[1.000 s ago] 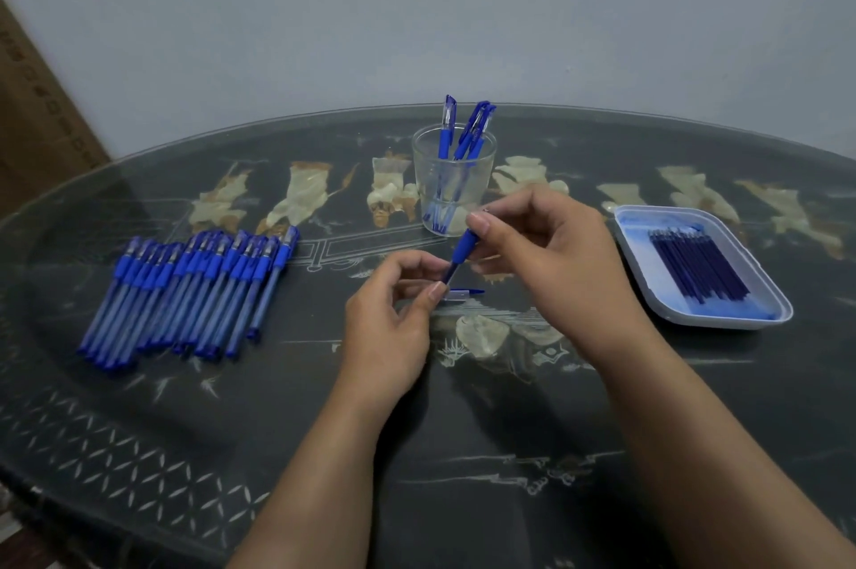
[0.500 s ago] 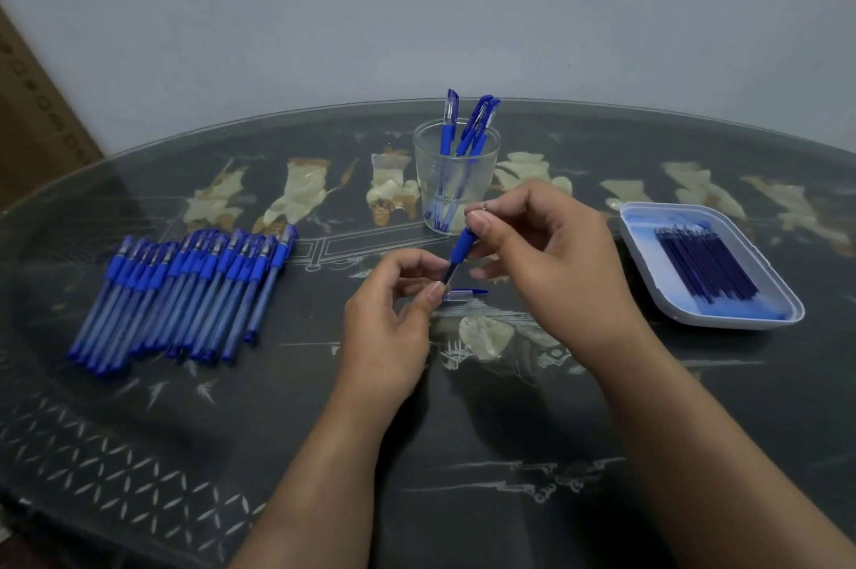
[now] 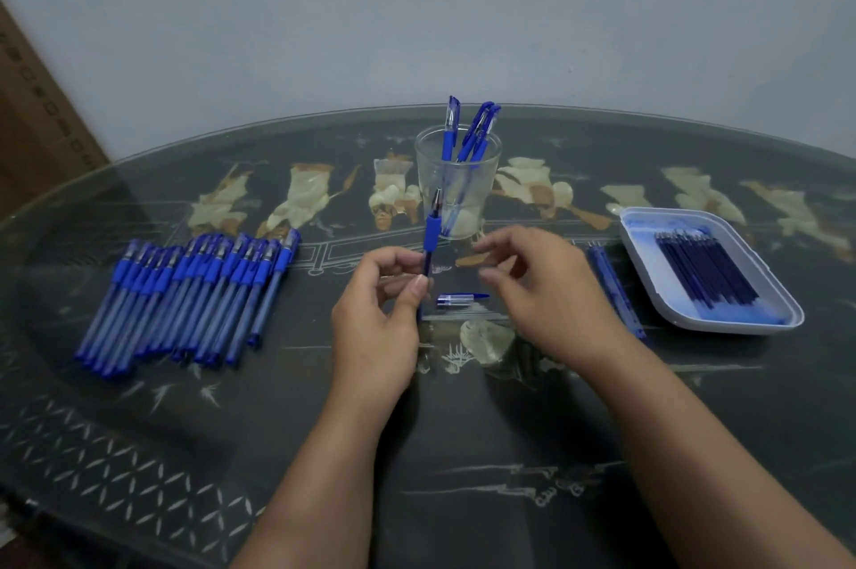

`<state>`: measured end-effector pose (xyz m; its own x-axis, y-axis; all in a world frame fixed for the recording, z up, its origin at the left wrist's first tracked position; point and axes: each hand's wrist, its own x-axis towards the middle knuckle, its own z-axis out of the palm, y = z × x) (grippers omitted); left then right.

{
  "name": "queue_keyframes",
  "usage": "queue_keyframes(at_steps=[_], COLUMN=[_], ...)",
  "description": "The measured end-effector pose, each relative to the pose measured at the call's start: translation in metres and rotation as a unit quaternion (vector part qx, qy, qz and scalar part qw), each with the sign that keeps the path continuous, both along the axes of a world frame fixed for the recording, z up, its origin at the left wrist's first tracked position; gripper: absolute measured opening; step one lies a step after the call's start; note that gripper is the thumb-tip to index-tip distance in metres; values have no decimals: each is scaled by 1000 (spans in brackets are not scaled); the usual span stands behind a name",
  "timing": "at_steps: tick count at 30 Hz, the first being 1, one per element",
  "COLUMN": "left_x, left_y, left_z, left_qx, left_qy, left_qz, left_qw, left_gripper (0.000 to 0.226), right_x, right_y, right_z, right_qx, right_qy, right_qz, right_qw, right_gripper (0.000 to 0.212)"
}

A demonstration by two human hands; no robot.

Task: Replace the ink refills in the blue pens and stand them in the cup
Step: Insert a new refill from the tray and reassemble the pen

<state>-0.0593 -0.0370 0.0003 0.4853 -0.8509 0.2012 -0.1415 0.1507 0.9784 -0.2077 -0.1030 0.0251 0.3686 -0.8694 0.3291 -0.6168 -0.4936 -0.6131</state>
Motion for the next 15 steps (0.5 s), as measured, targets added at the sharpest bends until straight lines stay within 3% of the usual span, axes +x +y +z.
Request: queue_keyframes(at_steps=[3, 6, 9, 12, 15], left_x=[0, -1, 0, -1, -3], left_y=[-1, -2, -3, -1, 0], left_z=[-1, -2, -3, -1, 1], left_qx=[-1, -2, -1, 5, 8], left_qy=[8, 13, 14, 6, -12], left_qz=[6, 6, -1, -23, -48], left_qw=[1000, 1000, 1000, 1000, 999], left_gripper=[32, 33, 35, 37, 35], right_x=[2, 7, 6, -3, -9], right_y=[-2, 0, -3, -8, 0], right_z=[-14, -21, -19, 1, 31], right_qx=[-24, -51, -27, 57, 123], right_qy=[100, 110, 76, -125, -370], right_qz=[57, 85, 45, -8, 7], right_qw=[993, 989, 996, 990, 921], right_gripper=[38, 36, 43, 46, 37])
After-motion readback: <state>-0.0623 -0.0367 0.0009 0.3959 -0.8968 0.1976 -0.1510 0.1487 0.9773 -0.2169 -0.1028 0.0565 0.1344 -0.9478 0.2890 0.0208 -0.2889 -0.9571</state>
